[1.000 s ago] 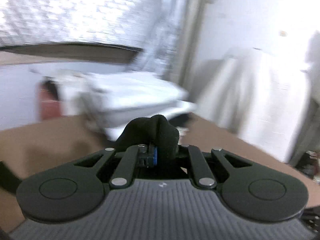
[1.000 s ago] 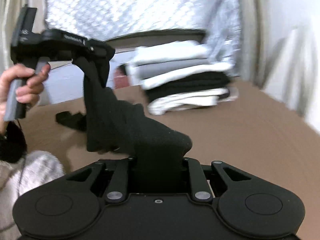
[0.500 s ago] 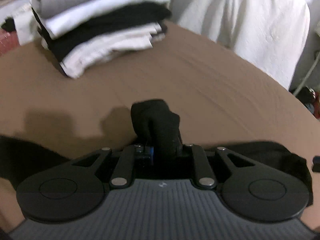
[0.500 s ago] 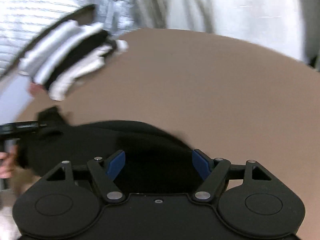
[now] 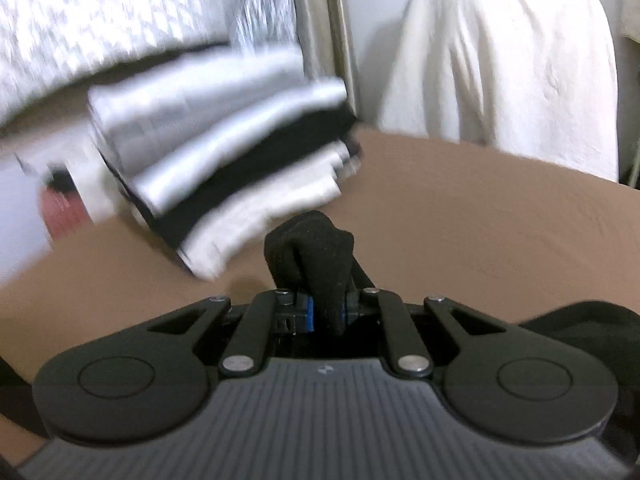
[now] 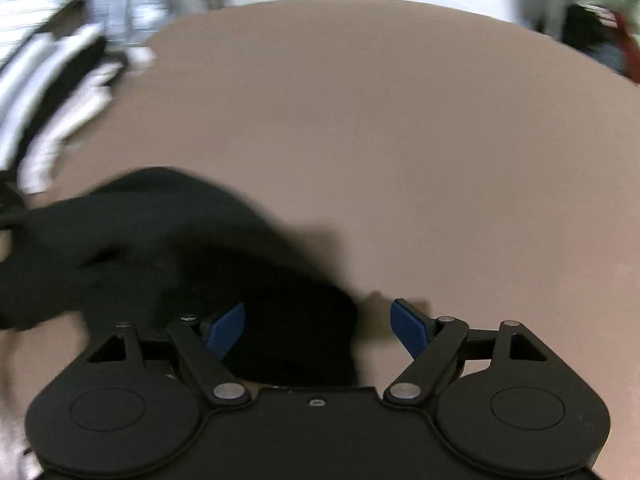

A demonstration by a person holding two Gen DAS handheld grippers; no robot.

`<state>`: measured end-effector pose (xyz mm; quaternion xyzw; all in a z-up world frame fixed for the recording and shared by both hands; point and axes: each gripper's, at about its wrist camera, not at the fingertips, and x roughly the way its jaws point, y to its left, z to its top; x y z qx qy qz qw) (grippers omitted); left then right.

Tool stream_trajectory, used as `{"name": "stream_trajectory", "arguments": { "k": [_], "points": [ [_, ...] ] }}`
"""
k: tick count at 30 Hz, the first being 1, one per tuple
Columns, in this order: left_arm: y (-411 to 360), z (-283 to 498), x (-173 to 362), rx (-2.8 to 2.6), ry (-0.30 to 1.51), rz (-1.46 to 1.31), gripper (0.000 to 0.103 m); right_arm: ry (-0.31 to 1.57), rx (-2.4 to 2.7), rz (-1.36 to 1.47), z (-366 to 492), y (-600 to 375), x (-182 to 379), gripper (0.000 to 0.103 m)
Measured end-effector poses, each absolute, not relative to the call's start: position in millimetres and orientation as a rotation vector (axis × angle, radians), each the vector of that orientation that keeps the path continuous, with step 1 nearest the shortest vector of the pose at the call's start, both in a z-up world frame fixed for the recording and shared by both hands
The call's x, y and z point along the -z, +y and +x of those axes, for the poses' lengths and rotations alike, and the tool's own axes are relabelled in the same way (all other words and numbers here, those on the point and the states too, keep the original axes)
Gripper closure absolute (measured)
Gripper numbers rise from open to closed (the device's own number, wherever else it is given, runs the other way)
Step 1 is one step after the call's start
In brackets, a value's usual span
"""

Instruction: Fold clothes

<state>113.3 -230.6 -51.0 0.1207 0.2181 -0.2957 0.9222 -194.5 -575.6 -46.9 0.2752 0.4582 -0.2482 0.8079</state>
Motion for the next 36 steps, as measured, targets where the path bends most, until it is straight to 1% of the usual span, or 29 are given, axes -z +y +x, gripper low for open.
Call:
{"name": "stream_trajectory", "arguments": {
  "k": [2, 4, 6, 7, 8, 9, 10, 11, 12, 14, 17, 21, 24, 27, 29, 31, 33, 36],
  "points": [
    [-227, 102, 42, 0.617, 0.380, 0.249, 0.092, 0.993, 0.555, 0.628, -196, -582, 59, 0.019],
    [-226, 97, 39, 0.632, 0.356, 0.251, 0.092, 0.996, 0.481, 0.701, -186, -587, 74, 0.019],
    [-230, 97, 43, 0.623, 0.352, 0.277, 0.092, 1.009, 0.426, 0.668, -172, -582, 84, 0.018],
    [-232, 98, 46, 0.614, 0.352, 0.291, 0.092, 1.005, 0.416, 0.601, -164, -578, 85, 0.019],
    [-234, 100, 49, 0.606, 0.354, 0.305, 0.092, 0.993, 0.417, 0.533, -156, -574, 85, 0.038],
    [-235, 103, 51, 0.597, 0.361, 0.314, 0.092, 0.960, 0.457, 0.461, -153, -573, 81, 0.070],
    [-235, 106, 53, 0.592, 0.373, 0.307, 0.092, 0.917, 0.505, 0.408, -152, -576, 73, 0.073],
    [-234, 109, 52, 0.594, 0.387, 0.295, 0.092, 0.859, 0.522, 0.389, -151, -580, 66, 0.082],
    [-234, 111, 52, 0.589, 0.403, 0.279, 0.092, 0.805, 0.536, 0.380, -151, -585, 61, 0.099],
    [-234, 110, 50, 0.560, 0.383, 0.301, 0.092, 0.738, 0.546, 0.427, -154, -598, 57, 0.100],
    [-234, 95, 48, 0.566, 0.309, 0.338, 0.092, 0.696, 0.562, 0.470, -159, -611, 59, 0.100],
    [-235, 85, 47, 0.579, 0.277, 0.363, 0.092, 0.681, 0.592, 0.420, -153, -618, 59, 0.100],
    [-241, 74, 53, 0.557, 0.233, 0.458, 0.092, 0.636, 0.607, 0.390, -141, -616, 53, 0.100],
    [-242, 71, 55, 0.591, 0.273, 0.441, 0.092, 0.595, 0.616, 0.346, -135, -613, 45, 0.100],
    [-242, 70, 53, 0.593, 0.275, 0.432, 0.093, 0.574, 0.629, 0.331, -170, -620, 27, 0.100],
    [-243, 67, 45, 0.564, 0.230, 0.446, 0.093, 0.559, 0.631, 0.318, -187, -625, 14, 0.100],
    [-248, 66, 25, 0.574, 0.161, 0.448, 0.093, 0.533, 0.611, 0.317, -188, -630, 5, 0.100],
    [-287, 73, -4, 0.579, 0.015, 0.584, 0.093, 0.511, 0.583, 0.305, -181, -641, -2, 0.100]
  ]
}}
